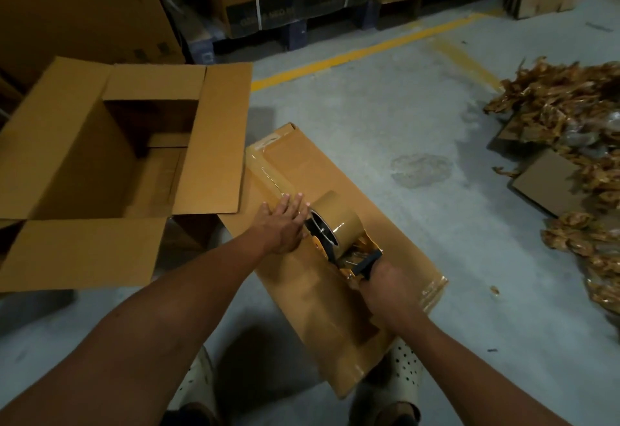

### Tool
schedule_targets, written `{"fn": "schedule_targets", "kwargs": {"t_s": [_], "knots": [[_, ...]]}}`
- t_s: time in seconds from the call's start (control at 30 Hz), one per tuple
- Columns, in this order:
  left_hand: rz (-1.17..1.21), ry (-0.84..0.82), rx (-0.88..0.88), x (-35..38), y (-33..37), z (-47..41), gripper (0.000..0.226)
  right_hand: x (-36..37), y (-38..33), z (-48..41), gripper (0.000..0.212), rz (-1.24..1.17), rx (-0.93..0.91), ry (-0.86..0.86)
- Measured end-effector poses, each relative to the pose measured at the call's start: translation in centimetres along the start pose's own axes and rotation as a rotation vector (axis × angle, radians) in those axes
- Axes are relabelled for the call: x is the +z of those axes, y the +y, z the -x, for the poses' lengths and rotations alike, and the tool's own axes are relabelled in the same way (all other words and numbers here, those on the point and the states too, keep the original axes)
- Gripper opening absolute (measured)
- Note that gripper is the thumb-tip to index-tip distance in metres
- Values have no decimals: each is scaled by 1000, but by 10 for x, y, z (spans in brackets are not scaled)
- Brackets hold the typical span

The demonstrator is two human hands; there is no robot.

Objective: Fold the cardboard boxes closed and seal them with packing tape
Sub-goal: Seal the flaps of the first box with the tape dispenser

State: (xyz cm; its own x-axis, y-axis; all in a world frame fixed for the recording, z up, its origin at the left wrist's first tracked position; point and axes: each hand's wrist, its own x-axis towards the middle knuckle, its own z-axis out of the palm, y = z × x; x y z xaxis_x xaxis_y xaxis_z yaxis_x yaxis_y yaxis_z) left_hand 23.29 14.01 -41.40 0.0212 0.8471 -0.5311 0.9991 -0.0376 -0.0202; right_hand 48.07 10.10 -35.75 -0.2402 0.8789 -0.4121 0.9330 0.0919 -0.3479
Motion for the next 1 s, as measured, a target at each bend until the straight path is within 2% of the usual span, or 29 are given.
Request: {"fn": "schedule_targets", "kwargs": {"t_s": [0.17, 0.3, 0.53, 0.7, 0.8, 1.0], "knots": [[21, -2, 3, 13, 8, 4, 69, -1, 11, 21, 2, 30, 43, -30], [45, -34, 3, 12, 6, 1, 71, 0, 34, 45, 16, 45, 97, -13], [11, -40, -10, 4, 22, 11, 72, 2, 51, 62, 8, 74, 107, -5], [-85, 34, 261, 29, 36, 29, 69, -5, 44, 58, 10, 30, 106, -11], [-152, 44, 351, 44, 42, 46, 67, -3, 43, 58, 11, 17, 114, -6], [-165, 100, 319, 55, 59, 61, 99, -2, 45, 61, 10, 13, 113, 15]]}}
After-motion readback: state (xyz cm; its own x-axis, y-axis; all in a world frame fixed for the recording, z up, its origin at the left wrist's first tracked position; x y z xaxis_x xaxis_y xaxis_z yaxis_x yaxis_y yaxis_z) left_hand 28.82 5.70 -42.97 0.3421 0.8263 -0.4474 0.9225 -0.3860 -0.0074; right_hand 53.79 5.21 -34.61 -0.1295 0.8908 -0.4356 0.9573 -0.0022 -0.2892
